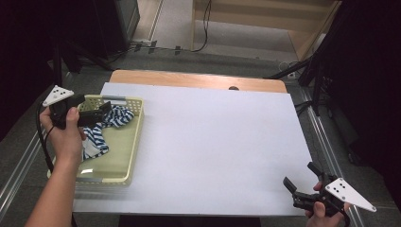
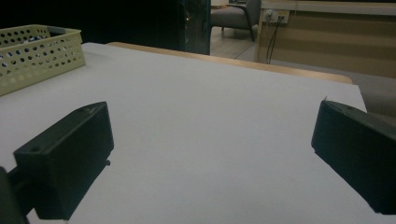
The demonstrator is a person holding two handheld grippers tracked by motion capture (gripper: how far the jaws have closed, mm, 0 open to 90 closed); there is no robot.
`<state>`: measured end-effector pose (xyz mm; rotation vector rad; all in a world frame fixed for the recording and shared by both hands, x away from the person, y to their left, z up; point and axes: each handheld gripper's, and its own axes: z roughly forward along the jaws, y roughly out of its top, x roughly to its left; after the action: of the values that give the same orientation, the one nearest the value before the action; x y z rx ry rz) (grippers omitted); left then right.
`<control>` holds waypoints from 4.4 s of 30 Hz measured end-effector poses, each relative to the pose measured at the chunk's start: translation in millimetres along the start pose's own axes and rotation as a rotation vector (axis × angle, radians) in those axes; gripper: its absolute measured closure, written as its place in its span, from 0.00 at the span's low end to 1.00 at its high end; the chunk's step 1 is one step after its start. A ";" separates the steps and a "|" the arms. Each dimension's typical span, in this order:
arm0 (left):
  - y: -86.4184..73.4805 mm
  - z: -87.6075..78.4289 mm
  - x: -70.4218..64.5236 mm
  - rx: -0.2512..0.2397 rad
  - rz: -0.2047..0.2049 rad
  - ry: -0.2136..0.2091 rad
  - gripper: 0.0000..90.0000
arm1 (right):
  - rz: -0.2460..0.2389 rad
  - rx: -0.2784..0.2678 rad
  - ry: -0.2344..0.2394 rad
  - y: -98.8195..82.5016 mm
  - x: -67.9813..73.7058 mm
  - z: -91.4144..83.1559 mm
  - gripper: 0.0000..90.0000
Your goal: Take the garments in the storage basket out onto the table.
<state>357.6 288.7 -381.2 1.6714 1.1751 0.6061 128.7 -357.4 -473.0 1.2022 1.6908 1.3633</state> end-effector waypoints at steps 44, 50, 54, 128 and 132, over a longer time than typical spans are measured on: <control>-34.0 62.1 39.3 0.323 -0.068 0.274 0.38 | 0.006 0.013 -0.007 -1.4 -1.1 1.0 0.00; -36.2 64.6 38.3 0.354 -0.040 0.306 0.46 | 0.003 0.013 -0.005 -1.7 -1.2 1.8 0.00; -37.9 65.3 37.7 0.380 -0.019 0.308 0.54 | 0.001 0.014 -0.006 -1.5 -0.8 1.8 0.00; -63.9 87.9 17.4 0.614 0.050 0.175 0.40 | 0.000 0.026 -0.003 -3.8 -0.8 4.5 0.00; -63.4 86.6 16.0 0.612 0.055 0.162 0.52 | 0.004 0.028 -0.002 -4.4 -1.2 5.0 0.00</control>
<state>407.5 270.6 -475.8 2.2011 1.5399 0.4419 132.5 -356.8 -478.6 1.2232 1.7121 1.3440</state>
